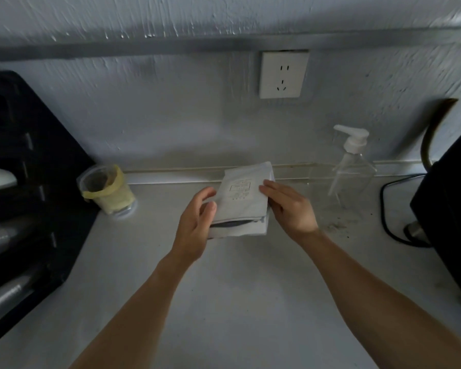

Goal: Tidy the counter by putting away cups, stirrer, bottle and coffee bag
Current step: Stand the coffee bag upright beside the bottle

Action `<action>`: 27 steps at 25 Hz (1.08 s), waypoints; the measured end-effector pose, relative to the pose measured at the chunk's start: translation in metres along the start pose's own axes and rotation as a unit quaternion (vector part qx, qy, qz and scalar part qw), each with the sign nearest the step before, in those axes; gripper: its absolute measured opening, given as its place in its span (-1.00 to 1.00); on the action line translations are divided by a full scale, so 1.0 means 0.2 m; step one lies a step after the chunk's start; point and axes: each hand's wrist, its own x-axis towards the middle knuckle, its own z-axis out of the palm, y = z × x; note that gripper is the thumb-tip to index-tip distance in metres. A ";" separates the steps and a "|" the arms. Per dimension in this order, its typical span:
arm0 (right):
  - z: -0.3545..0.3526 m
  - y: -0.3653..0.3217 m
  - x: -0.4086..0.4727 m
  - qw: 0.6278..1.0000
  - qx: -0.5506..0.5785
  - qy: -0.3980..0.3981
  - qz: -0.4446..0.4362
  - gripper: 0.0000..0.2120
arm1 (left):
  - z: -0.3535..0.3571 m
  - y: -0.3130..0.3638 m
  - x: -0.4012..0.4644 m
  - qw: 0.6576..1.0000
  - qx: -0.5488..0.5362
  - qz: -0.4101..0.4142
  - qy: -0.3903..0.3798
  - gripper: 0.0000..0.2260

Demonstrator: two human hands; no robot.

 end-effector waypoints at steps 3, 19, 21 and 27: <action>-0.03 0.03 0.03 0.998 0.015 0.029 0.050 -0.69 | 0.03 0.05 0.06 0.998 -0.064 0.007 -0.019 -0.49; -0.09 0.26 0.16 0.880 0.200 0.038 0.429 -0.73 | 0.35 0.16 0.34 0.978 -0.176 -0.012 -0.114 -0.46; -0.06 0.30 0.17 0.853 0.232 0.054 0.465 -0.70 | 0.39 0.14 0.37 0.978 -0.171 -0.022 -0.116 -0.50; 0.03 0.32 0.12 0.806 0.299 0.051 0.508 -0.45 | 0.51 0.03 0.43 0.969 -0.195 -0.085 -0.123 -0.56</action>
